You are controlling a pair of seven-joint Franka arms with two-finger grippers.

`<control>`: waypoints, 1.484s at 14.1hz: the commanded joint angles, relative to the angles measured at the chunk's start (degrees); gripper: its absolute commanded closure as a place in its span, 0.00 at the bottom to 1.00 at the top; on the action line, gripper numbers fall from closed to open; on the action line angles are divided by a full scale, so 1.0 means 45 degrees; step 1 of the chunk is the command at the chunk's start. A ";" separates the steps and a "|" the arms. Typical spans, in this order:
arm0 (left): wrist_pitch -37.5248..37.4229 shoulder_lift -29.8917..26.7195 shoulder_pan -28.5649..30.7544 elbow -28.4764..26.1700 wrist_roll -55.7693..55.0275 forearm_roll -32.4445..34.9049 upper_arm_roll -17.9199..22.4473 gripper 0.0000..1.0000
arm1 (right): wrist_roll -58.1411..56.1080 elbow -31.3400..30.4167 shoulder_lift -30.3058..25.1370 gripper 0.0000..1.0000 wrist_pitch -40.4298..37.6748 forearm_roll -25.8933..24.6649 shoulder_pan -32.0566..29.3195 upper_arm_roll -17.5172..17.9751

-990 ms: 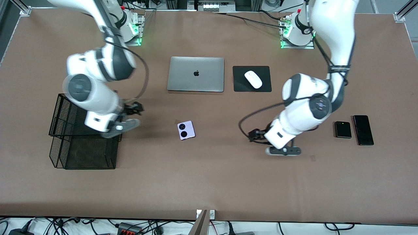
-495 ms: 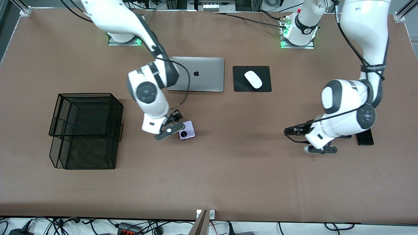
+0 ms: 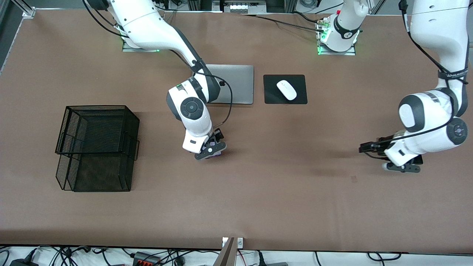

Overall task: Place phones with both arms
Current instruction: 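Grasp the white phone with the right gripper while the left gripper grasps the flip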

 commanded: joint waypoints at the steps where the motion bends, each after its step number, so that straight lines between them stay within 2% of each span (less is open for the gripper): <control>1: 0.0743 -0.0167 0.0570 -0.0629 0.1410 0.0278 0.0035 0.00 | 0.0189 0.0364 0.0479 0.00 0.0347 0.0121 -0.0045 0.0013; 4: 0.1602 0.0398 0.1255 -0.0668 0.3032 0.0610 -0.0043 0.00 | 0.0849 0.0364 0.0577 0.00 0.0386 0.0141 -0.0007 0.0013; 7: 0.1700 0.0827 0.1587 -0.0630 0.4065 0.0649 -0.0082 0.00 | 0.0990 0.0384 0.0792 0.00 0.0386 0.0121 0.0091 0.0013; 9: 0.2325 0.1005 0.1647 -0.0649 0.5083 0.0630 -0.0102 0.00 | 0.1028 0.0403 0.0890 0.00 0.0502 0.0141 0.0091 0.0013; 12: 0.2365 0.1026 0.1841 -0.0669 0.4991 0.0377 -0.0102 0.00 | 0.0970 0.0403 0.0890 0.00 0.0854 0.0219 0.0072 0.0033; 14: 0.2346 0.1103 0.1920 -0.0707 0.4795 -0.0344 -0.0063 0.00 | 0.0970 0.0811 0.0948 0.00 0.0934 0.0626 0.0052 0.0052; 18: 0.2404 0.1298 0.2445 -0.0884 0.3958 -0.0425 -0.0082 0.00 | 0.1067 0.0853 0.1143 0.00 0.0933 0.0805 0.0091 0.0052; 21: 0.2404 0.1649 0.2389 -0.0942 0.3525 -0.0425 -0.0082 0.00 | 0.2604 0.0853 0.1047 0.00 0.0623 0.0805 0.0091 0.0052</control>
